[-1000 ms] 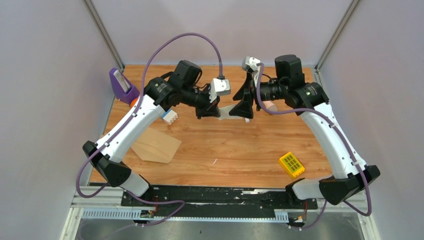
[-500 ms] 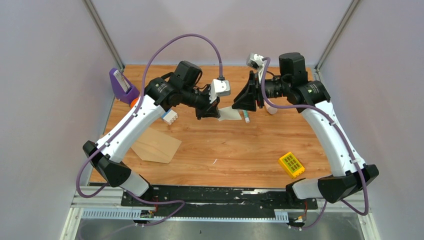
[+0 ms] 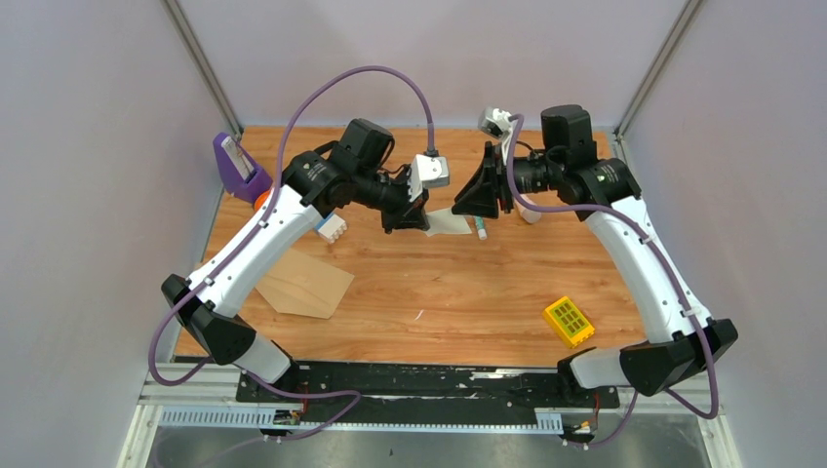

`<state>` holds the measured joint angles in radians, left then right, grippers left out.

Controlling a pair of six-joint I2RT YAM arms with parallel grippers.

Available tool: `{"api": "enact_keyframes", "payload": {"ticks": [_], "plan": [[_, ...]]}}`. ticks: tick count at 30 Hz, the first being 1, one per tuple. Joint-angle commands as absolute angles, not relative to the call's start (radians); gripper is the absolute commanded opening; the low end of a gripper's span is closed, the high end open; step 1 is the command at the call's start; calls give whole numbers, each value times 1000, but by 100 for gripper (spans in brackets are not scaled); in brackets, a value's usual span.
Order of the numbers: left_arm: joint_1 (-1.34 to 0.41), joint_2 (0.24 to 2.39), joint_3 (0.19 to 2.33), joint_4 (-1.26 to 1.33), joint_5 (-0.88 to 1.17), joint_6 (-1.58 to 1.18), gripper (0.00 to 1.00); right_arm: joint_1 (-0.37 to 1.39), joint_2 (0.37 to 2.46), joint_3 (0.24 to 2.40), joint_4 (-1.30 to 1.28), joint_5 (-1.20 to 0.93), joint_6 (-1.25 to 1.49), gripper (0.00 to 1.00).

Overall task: Place the letter into the envelope and seal it
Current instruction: Fold the letter.

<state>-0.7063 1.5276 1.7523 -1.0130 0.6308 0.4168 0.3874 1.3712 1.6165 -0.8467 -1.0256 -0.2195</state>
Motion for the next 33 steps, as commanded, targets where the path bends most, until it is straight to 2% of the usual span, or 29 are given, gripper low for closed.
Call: {"api": "enact_keyframes", "payload": {"ticks": [1,6,8,9,10,11,12,13,14,20,27,31,33], "plan": [[-707,1496,1774,-1010,655,437,0,385,1374,1602,-813,-1020,-240,32],[-707,1498,1775,-1013,656,439,0,385,1376,1610,-814,-1026,-241,18],[-709,1499,1775,-1016,657,441,0,385,1376,1617,-816,-1027,-241,7],[-708,1499,1776,-1018,662,445,7,386,1376,1619,-816,-1028,-241,1],[-708,1499,1777,-1025,664,448,16,385,1376,1623,-816,-1025,-240,0],[-707,1497,1781,-1032,674,459,45,385,1375,1624,-817,-1024,-242,0],[-707,1495,1786,-1051,681,478,63,385,1372,1622,-817,-1021,-244,0],[-707,1491,1795,-1062,694,489,90,385,1370,1621,-816,-1018,-247,0],[-707,1488,1802,-1082,701,509,97,385,1365,1618,-817,-1013,-249,0],[-689,1492,1884,-1121,758,498,100,387,1351,1596,-814,-976,-268,0],[-685,1579,1942,-1025,757,347,99,466,1300,1526,-746,-846,-283,0],[-686,1627,1974,-1004,773,301,89,480,1289,1519,-731,-821,-279,0],[-686,1646,1983,-1004,787,292,81,480,1284,1519,-725,-820,-277,0]]}}
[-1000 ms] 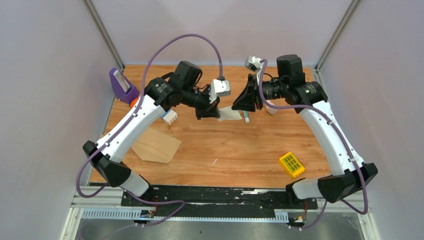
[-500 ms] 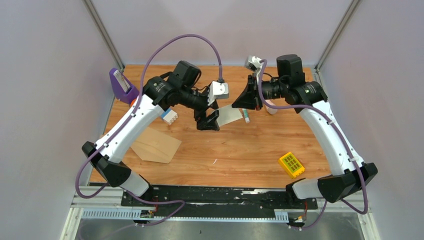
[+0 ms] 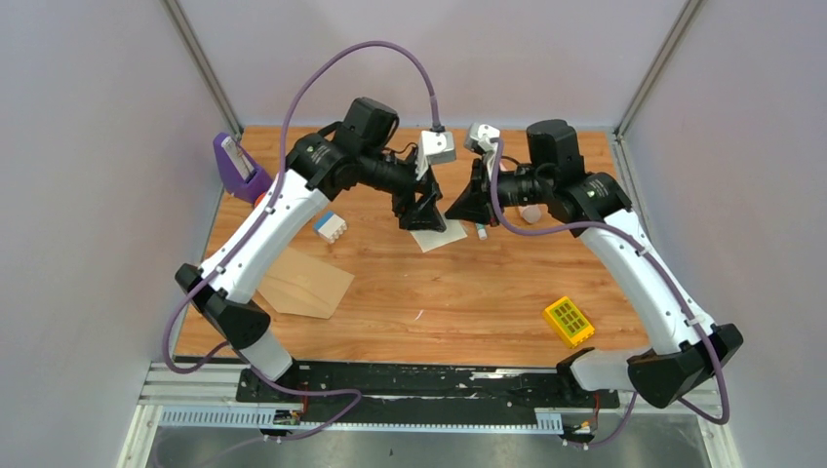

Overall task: Place the letter into the envelope and seal it
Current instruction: Fold the letter.

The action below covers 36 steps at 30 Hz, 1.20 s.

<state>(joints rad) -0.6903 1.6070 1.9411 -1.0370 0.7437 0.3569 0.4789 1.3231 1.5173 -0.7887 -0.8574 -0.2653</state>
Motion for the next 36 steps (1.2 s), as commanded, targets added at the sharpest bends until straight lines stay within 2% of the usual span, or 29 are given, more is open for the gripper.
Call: {"api": "enact_keyframes", "payload": {"ticks": [1,4,8,10,12,15,17,20,22,23,24,27,28,29,33,34,35,36], "plan": [[-686,1651,1986,-1007,791,295,74,480,1281,1519,-721,-824,-274,0],[-686,1667,1985,-1017,794,305,59,480,1274,1521,-717,-827,-270,0],[-687,1665,1972,-1024,793,318,30,480,1267,1519,-713,-823,-277,0],[-687,1660,1963,-1025,787,324,21,480,1265,1520,-712,-820,-280,0],[-687,1653,1957,-1029,782,332,19,480,1260,1522,-710,-813,-282,0],[-687,1636,1945,-1041,769,344,20,479,1250,1525,-708,-794,-288,0],[-687,1623,1932,-1047,756,356,23,478,1243,1528,-708,-781,-290,0],[-687,1600,1906,-1052,745,378,38,469,1233,1532,-706,-778,-290,0],[-687,1581,1884,-1053,733,389,38,462,1228,1537,-706,-778,-288,0],[-687,1571,1872,-1055,726,392,35,460,1228,1538,-706,-779,-288,0],[-687,1563,1868,-1058,720,401,25,457,1226,1540,-706,-779,-288,0],[-687,1548,1852,-1073,708,425,11,448,1221,1541,-706,-782,-290,0],[-686,1544,1850,-1078,702,429,3,444,1220,1542,-706,-783,-290,0],[-686,1543,1850,-1088,698,437,0,441,1217,1543,-706,-784,-290,0],[-685,1535,1844,-1116,677,458,0,426,1202,1543,-706,-792,-294,0],[-684,1532,1842,-1125,669,463,3,422,1199,1544,-706,-794,-295,0],[-683,1530,1841,-1129,664,468,14,418,1196,1545,-706,-797,-296,0],[-679,1527,1842,-1137,660,471,18,415,1193,1545,-706,-799,-296,0]]}}
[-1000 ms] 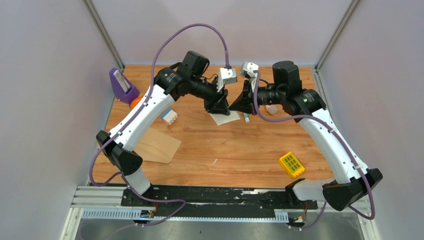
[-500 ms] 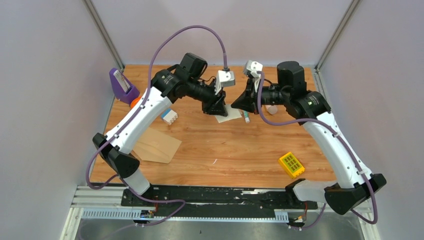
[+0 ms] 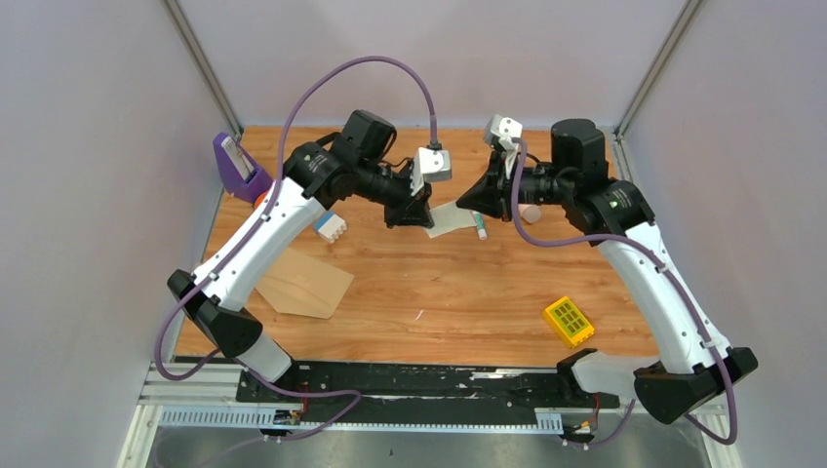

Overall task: Place the letter into the envelope and seal it
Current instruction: Fold the letter.

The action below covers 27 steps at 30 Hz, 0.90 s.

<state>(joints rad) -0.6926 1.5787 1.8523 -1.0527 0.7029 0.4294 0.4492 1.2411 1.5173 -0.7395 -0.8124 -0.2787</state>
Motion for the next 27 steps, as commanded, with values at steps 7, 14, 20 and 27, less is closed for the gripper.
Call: {"api": "enact_keyframes", "payload": {"ticks": [7,14,20,27], "plan": [[-667,1530,1890,-1146,687,458,75,414,1191,1521,-709,-863,-297,0],[-670,1661,2076,-1160,771,379,78,423,1219,1502,-707,-874,-296,0],[-684,1752,2135,-1147,804,348,59,454,1228,1487,-707,-847,-304,0],[-696,1804,2174,-1157,820,345,38,473,1235,1476,-708,-819,-323,0]]}}
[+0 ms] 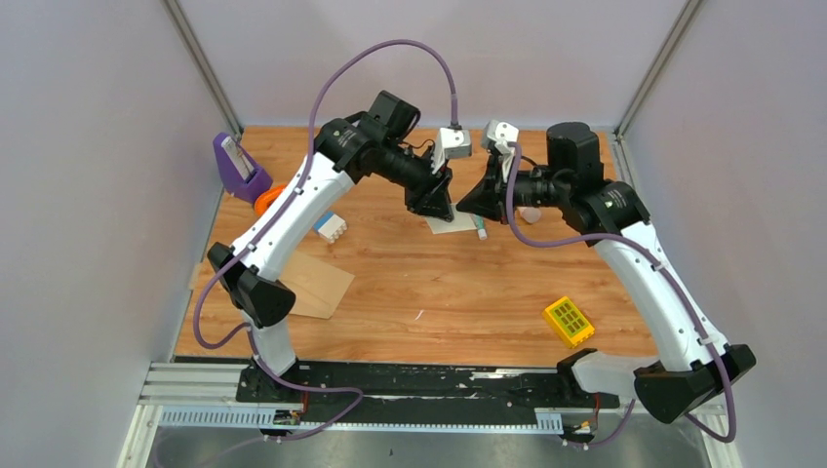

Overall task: Place the letter into the envelope and seal it
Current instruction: Fold the letter.

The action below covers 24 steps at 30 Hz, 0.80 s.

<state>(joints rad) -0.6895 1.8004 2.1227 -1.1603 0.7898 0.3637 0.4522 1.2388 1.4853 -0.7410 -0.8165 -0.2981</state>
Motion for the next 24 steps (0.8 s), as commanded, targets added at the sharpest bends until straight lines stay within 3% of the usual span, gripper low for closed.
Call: {"api": "enact_keyframes", "payload": {"ticks": [1,7,12,16,24], "plan": [[-696,1803,2174,-1158,823,346,37,475,1235,1473,-709,-816,-326,0],[-697,1796,2162,-1159,837,349,36,483,1239,1459,-707,-791,-342,0],[-696,1797,2151,-1165,838,356,10,494,1234,1458,-707,-762,-356,0],[-696,1792,2133,-1178,837,372,0,494,1219,1470,-704,-730,-363,0],[-697,1721,2060,-1211,807,426,2,435,1210,1498,-704,-757,-329,0]]}}
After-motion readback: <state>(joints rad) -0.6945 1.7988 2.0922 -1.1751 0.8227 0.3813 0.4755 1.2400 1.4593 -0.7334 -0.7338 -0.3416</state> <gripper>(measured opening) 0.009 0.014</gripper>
